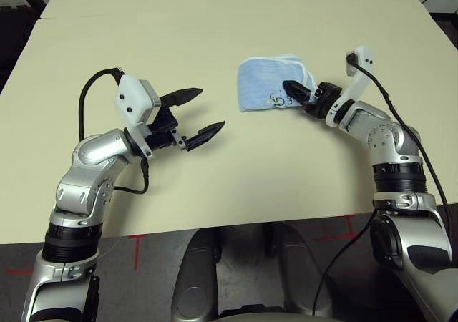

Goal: Fold the towel and set it aside.

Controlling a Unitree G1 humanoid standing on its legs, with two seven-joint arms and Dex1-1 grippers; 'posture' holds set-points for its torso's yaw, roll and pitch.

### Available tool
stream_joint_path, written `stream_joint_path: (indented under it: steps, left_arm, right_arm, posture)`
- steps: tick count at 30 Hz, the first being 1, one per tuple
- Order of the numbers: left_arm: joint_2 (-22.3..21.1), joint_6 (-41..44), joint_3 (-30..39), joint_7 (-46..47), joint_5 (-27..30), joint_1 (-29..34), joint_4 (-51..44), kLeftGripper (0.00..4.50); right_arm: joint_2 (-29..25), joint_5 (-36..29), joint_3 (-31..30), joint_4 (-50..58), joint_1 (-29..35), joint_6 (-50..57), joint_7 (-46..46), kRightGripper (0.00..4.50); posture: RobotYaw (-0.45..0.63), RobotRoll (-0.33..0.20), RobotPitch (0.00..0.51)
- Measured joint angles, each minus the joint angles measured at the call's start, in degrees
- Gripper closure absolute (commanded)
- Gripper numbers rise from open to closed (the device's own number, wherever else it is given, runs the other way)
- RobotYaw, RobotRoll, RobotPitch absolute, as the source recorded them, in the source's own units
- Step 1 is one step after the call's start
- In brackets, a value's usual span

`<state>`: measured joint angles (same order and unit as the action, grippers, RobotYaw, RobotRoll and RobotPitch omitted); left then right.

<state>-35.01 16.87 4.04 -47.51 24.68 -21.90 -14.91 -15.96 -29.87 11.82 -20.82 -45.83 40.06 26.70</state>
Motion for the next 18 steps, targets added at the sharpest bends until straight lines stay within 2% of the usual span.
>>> stream_joint_path:
  steps: [3, 13, 14, 18]
  left_arm:
    - [0.0, 0.0, -0.2, 0.0, -0.1, 0.0, 0.0, 0.0]
    - [0.0, -0.1, -0.2, 0.0, -0.3, -0.3, 0.1, 0.0]
    - [0.0, -0.1, -0.3, 0.0, -0.3, -0.4, 0.1, 0.0]
    - [0.0, -0.3, -0.5, 0.0, -0.4, -0.5, 0.1, 0.0]
  right_arm:
    - [-0.1, 1.7, -0.7, -1.1, -0.5, -1.1, 0.6, 0.65]
    - [0.0, 4.3, -2.1, -2.6, -1.1, -2.3, 2.4, 4.29]
    - [0.1, 4.3, -2.2, -2.6, -1.4, -2.4, 2.4, 4.44]
    - [0.2, 4.4, -2.1, -3.2, -1.6, -3.5, 2.4, 4.44]
  posture:
    - [0.03, 0.0, 0.329]
    - [0.02, 0.0, 0.321]
    - [0.02, 0.0, 0.321]
    - [0.02, 0.0, 0.321]
